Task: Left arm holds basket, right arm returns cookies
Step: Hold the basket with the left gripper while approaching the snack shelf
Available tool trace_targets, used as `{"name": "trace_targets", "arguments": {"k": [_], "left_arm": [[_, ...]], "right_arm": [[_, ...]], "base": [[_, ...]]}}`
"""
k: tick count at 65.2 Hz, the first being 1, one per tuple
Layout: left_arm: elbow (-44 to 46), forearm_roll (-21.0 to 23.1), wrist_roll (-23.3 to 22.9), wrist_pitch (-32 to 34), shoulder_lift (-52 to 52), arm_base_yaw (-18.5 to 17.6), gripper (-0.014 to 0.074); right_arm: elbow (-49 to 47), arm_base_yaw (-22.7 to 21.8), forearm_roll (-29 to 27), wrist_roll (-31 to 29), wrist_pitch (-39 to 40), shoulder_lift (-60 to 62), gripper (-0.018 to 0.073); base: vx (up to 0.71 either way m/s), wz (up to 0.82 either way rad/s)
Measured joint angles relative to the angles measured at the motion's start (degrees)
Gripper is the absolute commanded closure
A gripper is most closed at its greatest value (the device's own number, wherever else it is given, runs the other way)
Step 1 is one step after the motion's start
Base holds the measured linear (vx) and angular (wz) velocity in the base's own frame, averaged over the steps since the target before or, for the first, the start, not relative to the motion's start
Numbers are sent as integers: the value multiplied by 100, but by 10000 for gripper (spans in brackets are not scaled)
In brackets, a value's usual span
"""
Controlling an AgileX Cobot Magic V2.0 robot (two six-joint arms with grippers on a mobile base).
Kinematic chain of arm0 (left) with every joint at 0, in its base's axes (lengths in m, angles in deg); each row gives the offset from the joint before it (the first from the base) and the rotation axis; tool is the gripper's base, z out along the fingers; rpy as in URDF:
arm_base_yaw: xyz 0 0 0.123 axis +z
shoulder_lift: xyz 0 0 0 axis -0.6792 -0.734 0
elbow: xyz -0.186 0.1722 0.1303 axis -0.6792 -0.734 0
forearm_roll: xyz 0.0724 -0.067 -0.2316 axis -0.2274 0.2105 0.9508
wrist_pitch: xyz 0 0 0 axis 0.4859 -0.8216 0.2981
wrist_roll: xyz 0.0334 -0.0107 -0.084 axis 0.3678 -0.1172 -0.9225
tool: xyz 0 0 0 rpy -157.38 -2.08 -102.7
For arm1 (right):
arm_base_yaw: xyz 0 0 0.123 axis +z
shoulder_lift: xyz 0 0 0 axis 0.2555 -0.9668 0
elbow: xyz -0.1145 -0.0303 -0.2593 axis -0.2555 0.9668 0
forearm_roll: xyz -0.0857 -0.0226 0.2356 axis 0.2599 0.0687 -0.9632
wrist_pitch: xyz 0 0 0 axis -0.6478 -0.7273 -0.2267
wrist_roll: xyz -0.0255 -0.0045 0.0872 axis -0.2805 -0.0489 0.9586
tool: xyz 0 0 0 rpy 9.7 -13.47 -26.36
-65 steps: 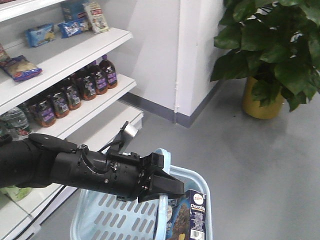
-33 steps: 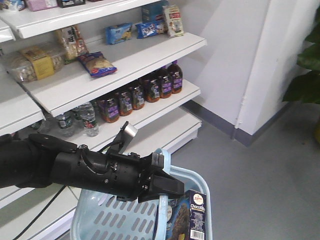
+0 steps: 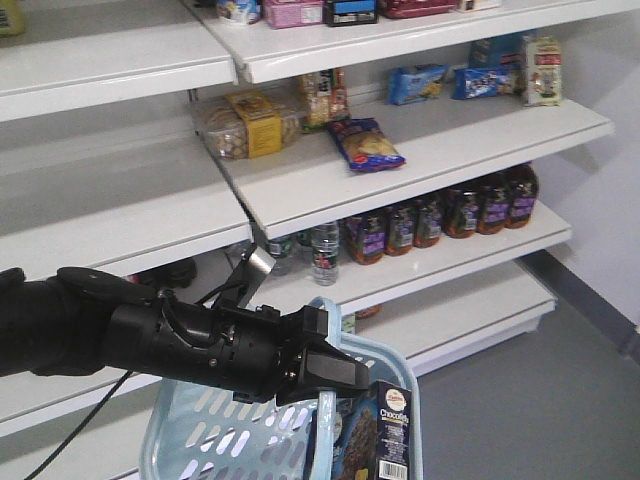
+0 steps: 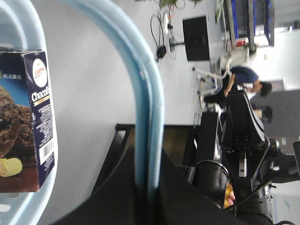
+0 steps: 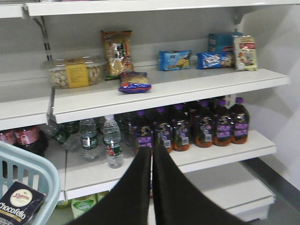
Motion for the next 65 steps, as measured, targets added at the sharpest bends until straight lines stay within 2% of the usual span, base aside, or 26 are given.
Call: {"name": "trace_targets", "arguments": {"k": [44, 65], "left_arm": [[0, 5, 0, 0, 0, 0, 603], [0, 0, 0, 0, 0, 0, 603]], "right_arm": [[0, 0, 0, 0, 0, 0, 567], [0, 0, 0, 0, 0, 0, 567]], "base": [[16, 49], [12, 26]]}}
